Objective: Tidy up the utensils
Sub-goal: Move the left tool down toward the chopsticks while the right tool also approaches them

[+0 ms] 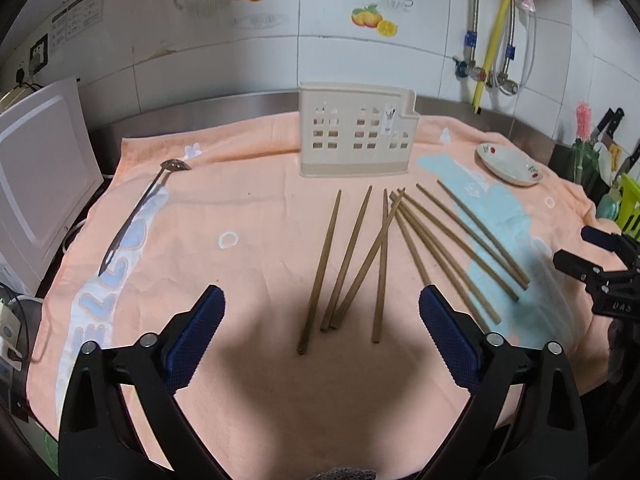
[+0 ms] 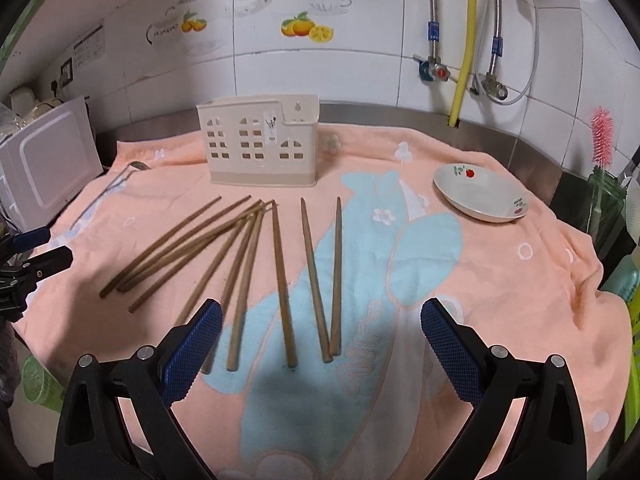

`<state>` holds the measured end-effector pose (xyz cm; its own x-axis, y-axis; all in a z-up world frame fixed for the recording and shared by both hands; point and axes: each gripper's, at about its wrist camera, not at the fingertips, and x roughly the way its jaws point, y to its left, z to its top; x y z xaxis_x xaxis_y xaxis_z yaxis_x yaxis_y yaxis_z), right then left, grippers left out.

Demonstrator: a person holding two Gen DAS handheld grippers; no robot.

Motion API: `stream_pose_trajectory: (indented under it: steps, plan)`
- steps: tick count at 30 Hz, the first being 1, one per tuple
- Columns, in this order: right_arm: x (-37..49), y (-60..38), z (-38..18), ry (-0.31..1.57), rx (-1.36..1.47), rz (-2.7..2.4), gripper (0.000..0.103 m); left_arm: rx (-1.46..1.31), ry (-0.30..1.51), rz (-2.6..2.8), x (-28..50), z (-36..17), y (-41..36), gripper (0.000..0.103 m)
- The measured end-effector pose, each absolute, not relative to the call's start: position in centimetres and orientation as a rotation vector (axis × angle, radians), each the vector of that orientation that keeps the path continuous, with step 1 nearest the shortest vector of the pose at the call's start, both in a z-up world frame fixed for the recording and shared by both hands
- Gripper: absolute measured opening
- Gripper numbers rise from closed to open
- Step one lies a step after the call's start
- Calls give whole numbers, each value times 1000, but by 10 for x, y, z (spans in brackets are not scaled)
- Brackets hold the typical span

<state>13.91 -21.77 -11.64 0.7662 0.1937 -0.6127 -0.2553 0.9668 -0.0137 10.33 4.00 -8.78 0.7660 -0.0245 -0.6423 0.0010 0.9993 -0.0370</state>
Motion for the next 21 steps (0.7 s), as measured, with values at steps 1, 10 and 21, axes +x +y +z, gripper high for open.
stream_pose_trajectory:
  steps: [1, 10, 21]
  plan:
    - [141, -218, -118, 659, -100, 242, 96, -34, 706, -16, 105, -91, 41, 93]
    - [162, -220, -132, 695, -99, 245, 96, -22, 746, -80, 121, -109, 40, 71]
    - [182, -220, -142, 725, -89, 258, 94, 32, 804, -229, 158, -127, 17, 25]
